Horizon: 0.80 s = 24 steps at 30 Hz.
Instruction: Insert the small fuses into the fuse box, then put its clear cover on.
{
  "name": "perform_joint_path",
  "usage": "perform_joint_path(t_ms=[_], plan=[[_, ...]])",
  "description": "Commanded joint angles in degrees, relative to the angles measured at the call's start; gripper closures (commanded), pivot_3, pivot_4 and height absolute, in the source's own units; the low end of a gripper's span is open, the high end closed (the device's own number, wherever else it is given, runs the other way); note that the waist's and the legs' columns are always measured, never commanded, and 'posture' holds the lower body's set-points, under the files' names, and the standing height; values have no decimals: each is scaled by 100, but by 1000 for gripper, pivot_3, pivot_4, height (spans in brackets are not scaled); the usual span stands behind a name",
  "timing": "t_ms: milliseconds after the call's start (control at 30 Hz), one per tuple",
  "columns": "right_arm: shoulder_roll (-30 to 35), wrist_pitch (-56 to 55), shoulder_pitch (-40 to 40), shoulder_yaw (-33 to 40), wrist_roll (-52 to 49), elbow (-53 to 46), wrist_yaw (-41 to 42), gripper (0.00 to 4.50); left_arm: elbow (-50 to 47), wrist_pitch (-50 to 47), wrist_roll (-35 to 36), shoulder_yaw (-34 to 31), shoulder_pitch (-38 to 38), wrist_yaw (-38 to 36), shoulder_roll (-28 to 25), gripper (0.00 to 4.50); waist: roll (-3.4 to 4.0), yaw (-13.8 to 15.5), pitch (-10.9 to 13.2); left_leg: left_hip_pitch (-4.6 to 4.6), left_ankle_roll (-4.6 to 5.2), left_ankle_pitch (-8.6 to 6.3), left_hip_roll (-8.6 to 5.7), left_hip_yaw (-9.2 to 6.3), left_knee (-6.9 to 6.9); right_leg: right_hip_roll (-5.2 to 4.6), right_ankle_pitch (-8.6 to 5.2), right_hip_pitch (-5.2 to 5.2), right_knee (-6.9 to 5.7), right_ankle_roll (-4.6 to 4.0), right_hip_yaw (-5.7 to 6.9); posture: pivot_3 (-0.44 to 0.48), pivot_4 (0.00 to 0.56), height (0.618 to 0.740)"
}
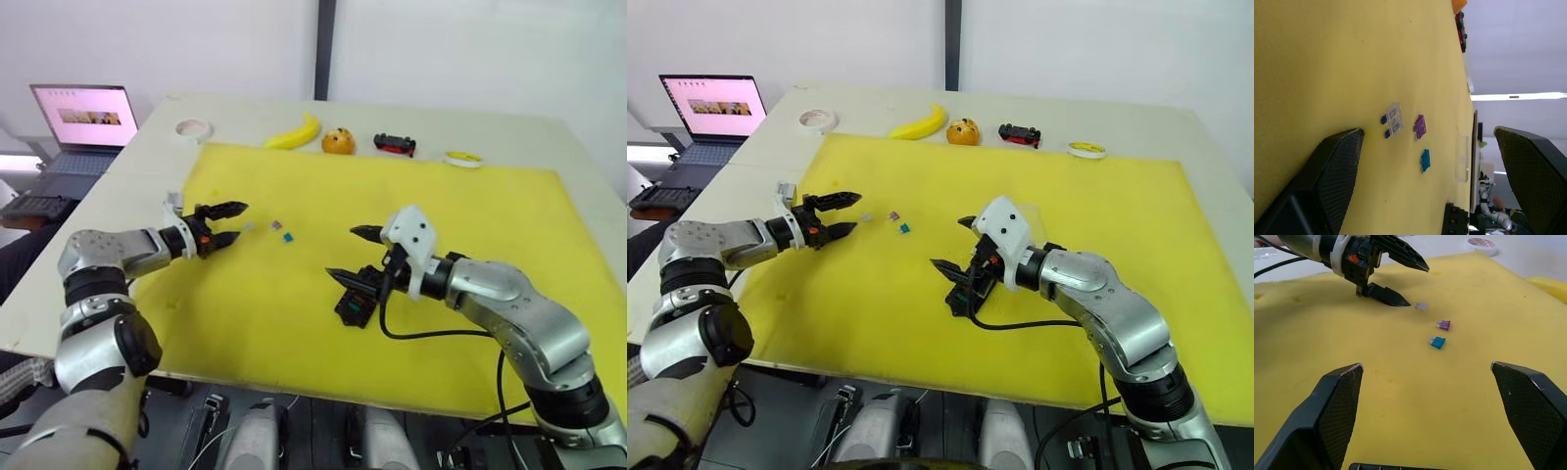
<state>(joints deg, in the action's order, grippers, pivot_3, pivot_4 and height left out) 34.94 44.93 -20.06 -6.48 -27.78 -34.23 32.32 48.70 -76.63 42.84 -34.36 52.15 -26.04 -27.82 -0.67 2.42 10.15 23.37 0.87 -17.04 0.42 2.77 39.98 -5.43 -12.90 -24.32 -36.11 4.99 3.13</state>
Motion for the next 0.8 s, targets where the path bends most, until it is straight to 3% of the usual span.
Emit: perform_joint_path(t_ms=[33,800], plan=[[5,6,38,135,1,-271,-67,68,165,95,-144,245,74,-65,210,0,0,1,0,0,0,0,-2,-1,0,-2,0,1,0,0,1,0,150,740],[34,84,90,204,69,-361,-155,68,627,382,-484,334,514,-408,419,0,1,20,-2,-1,3,1,-18,-17,1,-13,-2,14,0,4,12,0,150,740]])
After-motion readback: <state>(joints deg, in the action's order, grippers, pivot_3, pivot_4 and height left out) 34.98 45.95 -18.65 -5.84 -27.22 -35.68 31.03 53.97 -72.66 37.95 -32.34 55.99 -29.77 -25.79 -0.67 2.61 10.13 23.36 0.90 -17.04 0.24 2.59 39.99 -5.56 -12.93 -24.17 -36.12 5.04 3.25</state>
